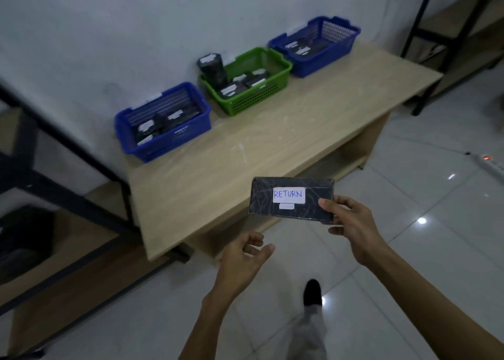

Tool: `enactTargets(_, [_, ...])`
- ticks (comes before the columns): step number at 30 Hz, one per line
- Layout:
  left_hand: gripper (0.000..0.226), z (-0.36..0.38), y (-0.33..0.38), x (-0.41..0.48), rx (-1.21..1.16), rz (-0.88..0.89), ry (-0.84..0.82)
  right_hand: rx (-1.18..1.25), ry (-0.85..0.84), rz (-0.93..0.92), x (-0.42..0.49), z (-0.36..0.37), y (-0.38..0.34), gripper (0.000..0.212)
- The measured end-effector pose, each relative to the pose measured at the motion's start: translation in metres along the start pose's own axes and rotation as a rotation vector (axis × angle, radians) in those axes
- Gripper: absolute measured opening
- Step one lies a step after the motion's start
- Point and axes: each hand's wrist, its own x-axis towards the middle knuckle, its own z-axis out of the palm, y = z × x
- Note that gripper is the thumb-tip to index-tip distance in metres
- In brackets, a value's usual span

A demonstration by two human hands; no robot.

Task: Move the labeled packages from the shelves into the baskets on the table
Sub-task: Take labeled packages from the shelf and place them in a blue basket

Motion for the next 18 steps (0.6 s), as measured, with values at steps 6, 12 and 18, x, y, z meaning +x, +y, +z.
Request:
enactTargets(6, [0.022, 0.069, 0.067, 0.106, -0.032, -0.012, -0.071, -0.020, 0.071, 0.010, 0.096, -0.063, -0.060, 0.036])
enactTargets(12, [0.019, 0.124, 0.149, 0.188, 0.000, 0.038, -0.069, -0.008, 0.103, -0.006, 0.177, -0.125, -0.120, 0.031])
enactTargets(18, [0.017, 0.183, 0.206, 0.262, 0.065, 0.038, 0.000, -0.008, 0.042, 0.009, 0.271, -0.186, -0.159, 0.036])
